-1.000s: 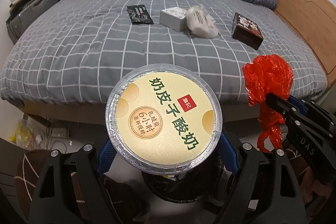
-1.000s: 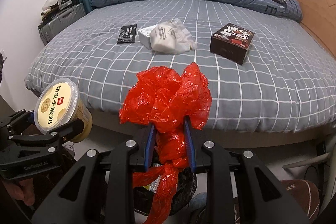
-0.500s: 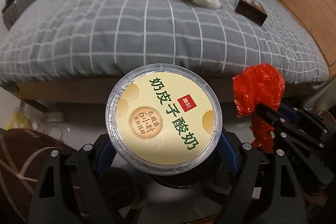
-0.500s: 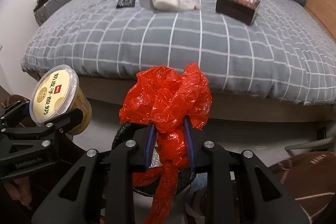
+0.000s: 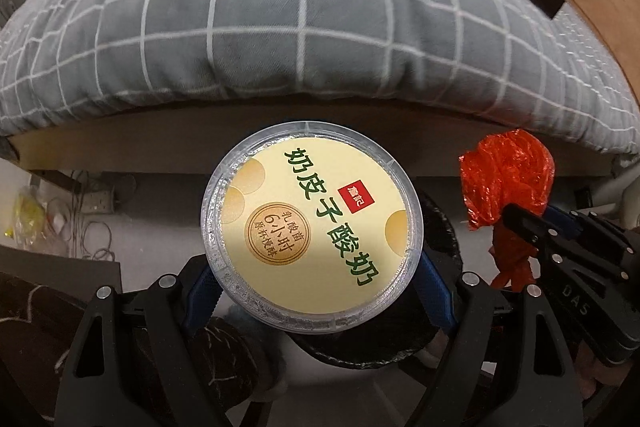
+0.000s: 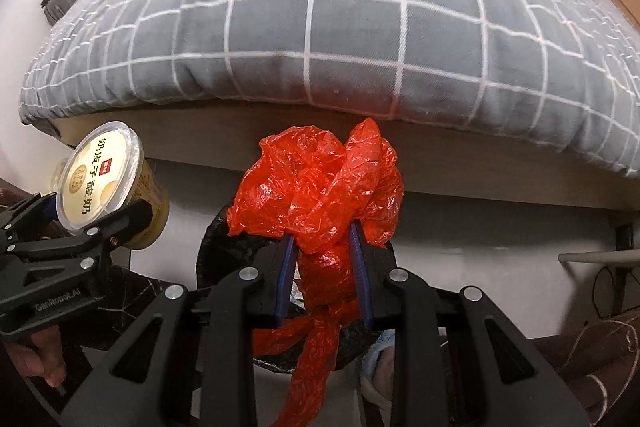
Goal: Collect trash
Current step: 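Carry the yogurt cup and red bag down over the black bin, then open the right tool over the bin while the left tool drops the yogurt cup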
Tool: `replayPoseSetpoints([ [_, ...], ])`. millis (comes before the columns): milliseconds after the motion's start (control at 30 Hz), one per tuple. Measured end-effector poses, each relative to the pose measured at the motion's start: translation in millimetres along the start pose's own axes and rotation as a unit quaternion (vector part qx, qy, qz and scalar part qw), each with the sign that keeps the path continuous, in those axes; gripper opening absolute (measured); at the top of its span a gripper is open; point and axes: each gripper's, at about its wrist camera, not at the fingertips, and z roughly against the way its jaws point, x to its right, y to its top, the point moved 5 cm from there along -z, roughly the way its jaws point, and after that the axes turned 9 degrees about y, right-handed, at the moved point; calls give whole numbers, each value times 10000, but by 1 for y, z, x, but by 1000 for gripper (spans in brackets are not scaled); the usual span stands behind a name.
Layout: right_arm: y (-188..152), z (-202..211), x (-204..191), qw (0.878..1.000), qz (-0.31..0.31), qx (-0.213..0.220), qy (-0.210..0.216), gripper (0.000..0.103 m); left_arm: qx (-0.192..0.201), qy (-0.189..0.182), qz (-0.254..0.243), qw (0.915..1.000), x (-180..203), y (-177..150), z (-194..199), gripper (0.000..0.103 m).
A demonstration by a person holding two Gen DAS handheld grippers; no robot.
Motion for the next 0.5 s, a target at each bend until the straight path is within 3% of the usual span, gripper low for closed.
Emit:
replayPoseSetpoints([
  [400, 1, -34, -6, 9996, 45, -282, 40, 28, -341, 152, 63, 9993, -8, -4, -26, 80],
  [500, 1, -37, -6, 9996, 103, -252, 13, 36, -356, 172, 101, 9992, -10, -4, -27, 80],
])
